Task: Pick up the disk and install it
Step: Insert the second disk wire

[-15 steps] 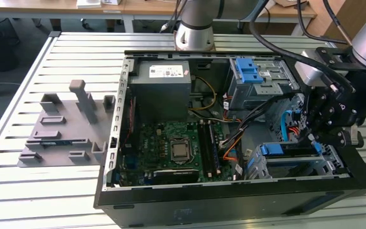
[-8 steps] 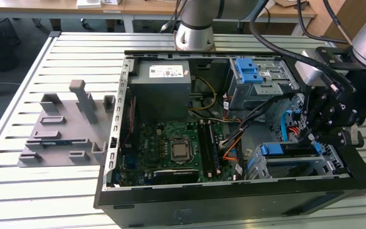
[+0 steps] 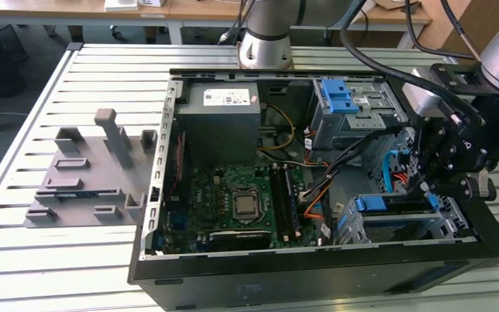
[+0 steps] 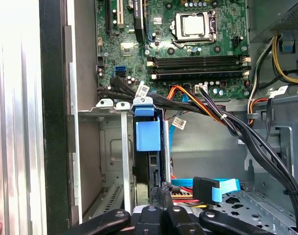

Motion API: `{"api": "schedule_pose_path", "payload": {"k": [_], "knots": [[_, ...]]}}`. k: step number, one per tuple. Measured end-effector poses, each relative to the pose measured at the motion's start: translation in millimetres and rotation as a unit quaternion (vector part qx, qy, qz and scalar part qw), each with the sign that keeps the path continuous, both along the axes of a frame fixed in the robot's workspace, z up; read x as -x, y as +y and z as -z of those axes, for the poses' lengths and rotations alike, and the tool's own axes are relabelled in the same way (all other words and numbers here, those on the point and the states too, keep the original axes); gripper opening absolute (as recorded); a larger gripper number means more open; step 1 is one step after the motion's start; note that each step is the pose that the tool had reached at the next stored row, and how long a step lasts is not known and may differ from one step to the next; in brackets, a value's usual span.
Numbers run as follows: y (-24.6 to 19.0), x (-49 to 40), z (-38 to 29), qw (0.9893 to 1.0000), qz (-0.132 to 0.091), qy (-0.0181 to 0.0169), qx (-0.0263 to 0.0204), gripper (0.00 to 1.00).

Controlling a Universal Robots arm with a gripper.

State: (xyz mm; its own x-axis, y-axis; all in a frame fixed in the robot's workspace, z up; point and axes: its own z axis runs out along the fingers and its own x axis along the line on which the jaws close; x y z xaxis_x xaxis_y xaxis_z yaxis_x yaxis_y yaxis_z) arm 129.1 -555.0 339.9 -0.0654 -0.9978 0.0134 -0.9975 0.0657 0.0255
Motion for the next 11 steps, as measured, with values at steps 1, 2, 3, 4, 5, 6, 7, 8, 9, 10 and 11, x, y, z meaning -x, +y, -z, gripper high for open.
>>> {"api": "schedule_pose_path", "payload": {"k": [1, 2, 3, 4, 5, 6, 7, 8, 9, 10, 11], "knots": [[0.0, 0.1, 0.0, 1.0, 0.0, 0.0, 0.0, 0.11], [0.0, 0.3, -0.1, 1.0, 0.0, 0.0, 0.0001, 0.11], [0.0, 0.5, -0.1, 1.0, 0.0, 0.0, 0.0, 0.11], [0.0, 0.6, -0.6, 1.0, 0.0, 0.0, 0.0002, 0.11], [0.1, 0.6, -1.6, 1.0, 0.0, 0.0, 0.0002, 0.11], [0.0, 0.6, -3.3, 1.0, 0.0, 0.0, 0.0001, 0.11], [0.0, 0.7, -5.5, 1.0, 0.0, 0.0, 0.0, 0.11], [0.0, 0.7, -7.9, 1.0, 0.0, 0.0, 0.0, 0.11], [0.0, 0.7, -9.3, 1.0, 0.0, 0.0, 0.0001, 0.11], [0.0, 0.7, -9.3, 1.0, 0.0, 0.0, -0.0001, 0.11], [0.0, 0.7, -9.3, 1.0, 0.0, 0.0, -0.0002, 0.11]]}}
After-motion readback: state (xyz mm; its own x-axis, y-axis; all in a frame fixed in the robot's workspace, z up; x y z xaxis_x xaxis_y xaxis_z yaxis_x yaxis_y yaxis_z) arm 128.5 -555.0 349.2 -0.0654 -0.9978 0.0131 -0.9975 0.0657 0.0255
